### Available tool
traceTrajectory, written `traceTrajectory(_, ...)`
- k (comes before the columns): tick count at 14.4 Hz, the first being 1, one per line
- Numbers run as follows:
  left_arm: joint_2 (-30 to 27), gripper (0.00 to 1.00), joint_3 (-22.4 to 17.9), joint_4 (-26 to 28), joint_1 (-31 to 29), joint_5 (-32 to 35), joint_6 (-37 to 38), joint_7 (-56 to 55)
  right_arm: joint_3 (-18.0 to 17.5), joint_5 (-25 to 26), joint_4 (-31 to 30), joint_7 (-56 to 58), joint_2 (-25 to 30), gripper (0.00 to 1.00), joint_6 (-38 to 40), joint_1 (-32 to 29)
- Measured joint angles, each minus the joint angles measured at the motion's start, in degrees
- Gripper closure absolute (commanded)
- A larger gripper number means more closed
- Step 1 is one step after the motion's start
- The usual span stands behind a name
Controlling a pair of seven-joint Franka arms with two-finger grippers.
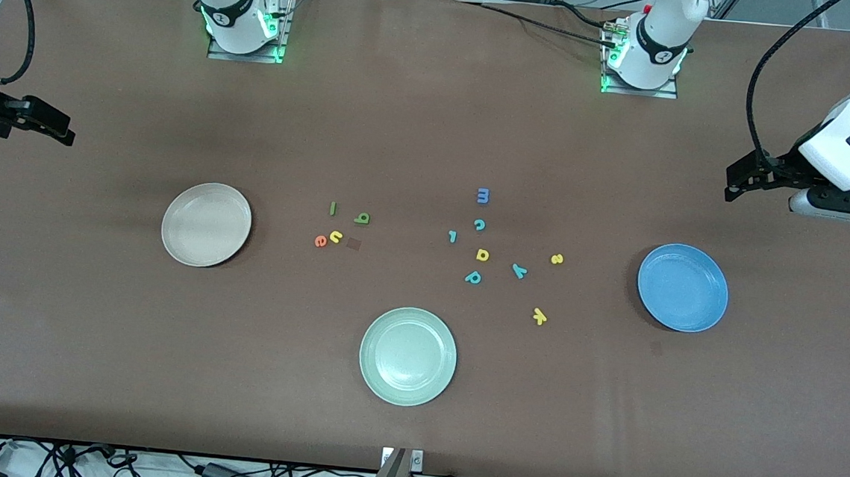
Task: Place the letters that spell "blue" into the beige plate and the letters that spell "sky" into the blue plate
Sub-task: 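Reach the right gripper to green l while the left gripper reaches yellow k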
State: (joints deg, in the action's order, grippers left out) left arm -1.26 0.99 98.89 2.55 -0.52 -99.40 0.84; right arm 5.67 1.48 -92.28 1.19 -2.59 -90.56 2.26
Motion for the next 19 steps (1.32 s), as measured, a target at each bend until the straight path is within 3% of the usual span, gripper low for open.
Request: traceTrajectory(19, 0.0, 0.00, 0.0, 0.0, 0.0, 0.0, 0.0, 0.0, 0.5, 0.0, -0.6, 0.0, -0.9, 0.00, 1.8, 1.4)
